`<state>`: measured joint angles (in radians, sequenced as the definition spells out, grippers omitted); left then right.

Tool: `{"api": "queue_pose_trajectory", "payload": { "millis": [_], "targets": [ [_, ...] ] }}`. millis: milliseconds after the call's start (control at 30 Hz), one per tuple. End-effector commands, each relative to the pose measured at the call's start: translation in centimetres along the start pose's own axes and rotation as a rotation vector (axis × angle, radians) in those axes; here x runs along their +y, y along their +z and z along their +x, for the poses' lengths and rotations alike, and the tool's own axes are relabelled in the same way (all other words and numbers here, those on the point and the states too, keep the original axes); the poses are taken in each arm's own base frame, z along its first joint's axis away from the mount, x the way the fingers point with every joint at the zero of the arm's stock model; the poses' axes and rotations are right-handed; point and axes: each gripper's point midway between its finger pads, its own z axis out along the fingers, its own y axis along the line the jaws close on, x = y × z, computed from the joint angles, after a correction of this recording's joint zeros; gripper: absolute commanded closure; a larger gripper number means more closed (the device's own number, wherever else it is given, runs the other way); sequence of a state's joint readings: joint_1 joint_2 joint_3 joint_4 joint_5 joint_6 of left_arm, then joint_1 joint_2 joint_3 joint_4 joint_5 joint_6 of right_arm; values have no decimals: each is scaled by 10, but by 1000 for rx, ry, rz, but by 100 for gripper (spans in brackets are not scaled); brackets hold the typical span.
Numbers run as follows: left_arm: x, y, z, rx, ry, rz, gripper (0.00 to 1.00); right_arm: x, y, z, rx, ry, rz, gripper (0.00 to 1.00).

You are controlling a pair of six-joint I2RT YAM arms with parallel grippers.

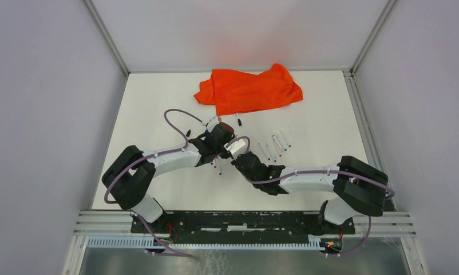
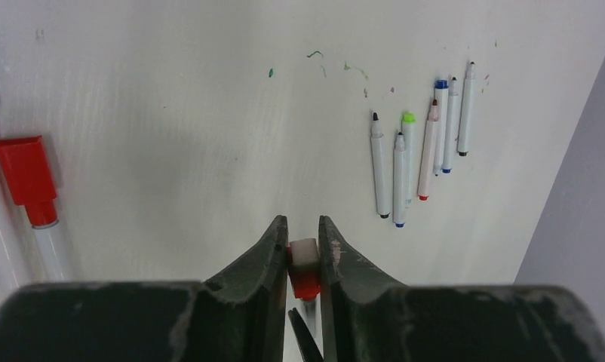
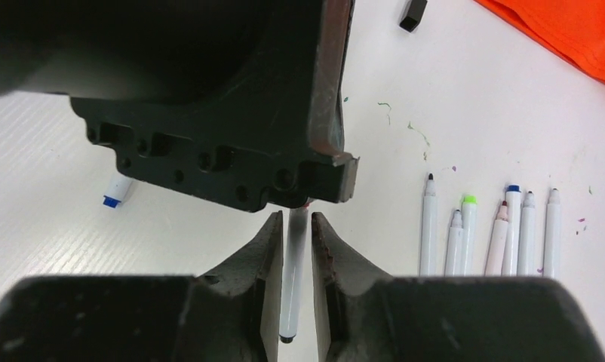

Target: Open the pen caps

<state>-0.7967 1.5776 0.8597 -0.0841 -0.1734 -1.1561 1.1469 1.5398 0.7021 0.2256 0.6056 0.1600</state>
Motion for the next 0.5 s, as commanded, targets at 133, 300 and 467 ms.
{"api": "queue_pose_trajectory", "payload": {
  "millis": [133, 300, 467],
  "targets": [
    [-35, -3, -4, -27, 127, 139, 98, 4, -16, -33, -105, 23, -50, 71],
    [-42, -7, -7, -35, 155, 168, 98, 2, -17, -27, -100, 27, -46, 70],
    [-39, -7, -11, -45, 170, 141, 98, -6, -20, -20, -97, 28, -36, 70]
  ]
}}
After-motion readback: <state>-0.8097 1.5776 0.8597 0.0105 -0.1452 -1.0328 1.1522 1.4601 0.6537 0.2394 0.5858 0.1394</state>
